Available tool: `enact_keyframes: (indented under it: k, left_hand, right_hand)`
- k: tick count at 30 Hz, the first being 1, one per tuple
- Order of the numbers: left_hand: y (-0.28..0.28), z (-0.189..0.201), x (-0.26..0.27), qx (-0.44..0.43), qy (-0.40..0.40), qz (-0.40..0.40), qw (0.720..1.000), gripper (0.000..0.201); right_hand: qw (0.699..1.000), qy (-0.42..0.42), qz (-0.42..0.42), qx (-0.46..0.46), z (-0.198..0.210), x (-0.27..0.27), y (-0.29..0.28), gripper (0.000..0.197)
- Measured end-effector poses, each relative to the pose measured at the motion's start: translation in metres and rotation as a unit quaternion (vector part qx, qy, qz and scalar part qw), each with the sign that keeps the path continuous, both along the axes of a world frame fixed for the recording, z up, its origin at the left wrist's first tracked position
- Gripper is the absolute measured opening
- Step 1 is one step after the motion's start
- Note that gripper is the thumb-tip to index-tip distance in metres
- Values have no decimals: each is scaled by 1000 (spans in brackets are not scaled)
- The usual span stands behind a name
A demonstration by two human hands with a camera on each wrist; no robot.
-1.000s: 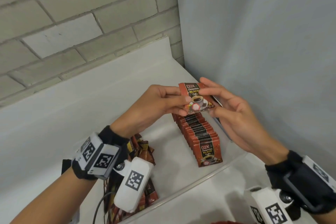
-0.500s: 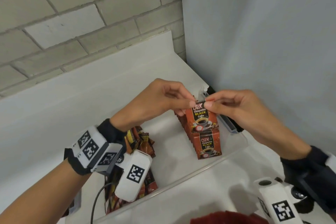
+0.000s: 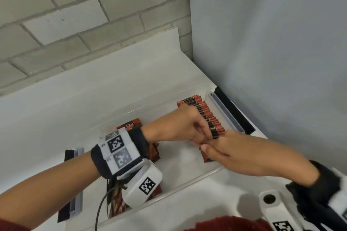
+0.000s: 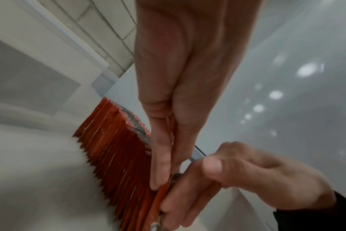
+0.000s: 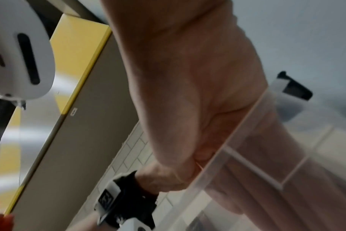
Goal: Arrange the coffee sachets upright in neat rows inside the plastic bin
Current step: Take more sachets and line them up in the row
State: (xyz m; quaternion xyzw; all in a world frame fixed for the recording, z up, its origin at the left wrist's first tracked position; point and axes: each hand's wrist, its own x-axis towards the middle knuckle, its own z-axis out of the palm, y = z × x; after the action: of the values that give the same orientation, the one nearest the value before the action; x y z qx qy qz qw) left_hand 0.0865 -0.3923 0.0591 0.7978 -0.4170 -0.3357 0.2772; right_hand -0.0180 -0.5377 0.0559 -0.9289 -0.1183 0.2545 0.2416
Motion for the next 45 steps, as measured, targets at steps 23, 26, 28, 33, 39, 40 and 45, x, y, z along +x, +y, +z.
enact_keyframes:
  k: [23,26,28,33,39,40,45]
  left_hand:
    - [31,5,-3,43,326,282,901,53]
    - [19,-7,-24,6,434,279,857,63]
    - [13,-14,-32,-15,458,264,849,64]
    - [13,-17,-32,-46,465,311,828,49]
    - [11,-16,-35,-35,464,296,834,49]
    - [14,-14,-33,-19,447,298,844,45]
    - [48,6,-9,36,295,286,911,54]
  right_hand:
    - [980,72,102,-153,9,12,14,30]
    - [977,77,111,-167,12,14,16,31]
    - [977,82,107,-167,13,14,16,33]
    - [979,95,84,-158,17,14,17,37]
    - [983,85,79,-144,16,15,14,37]
    - [980,83,94,-153,17,15,14,33]
    - [979,83,123,-138,25,14,10,36]
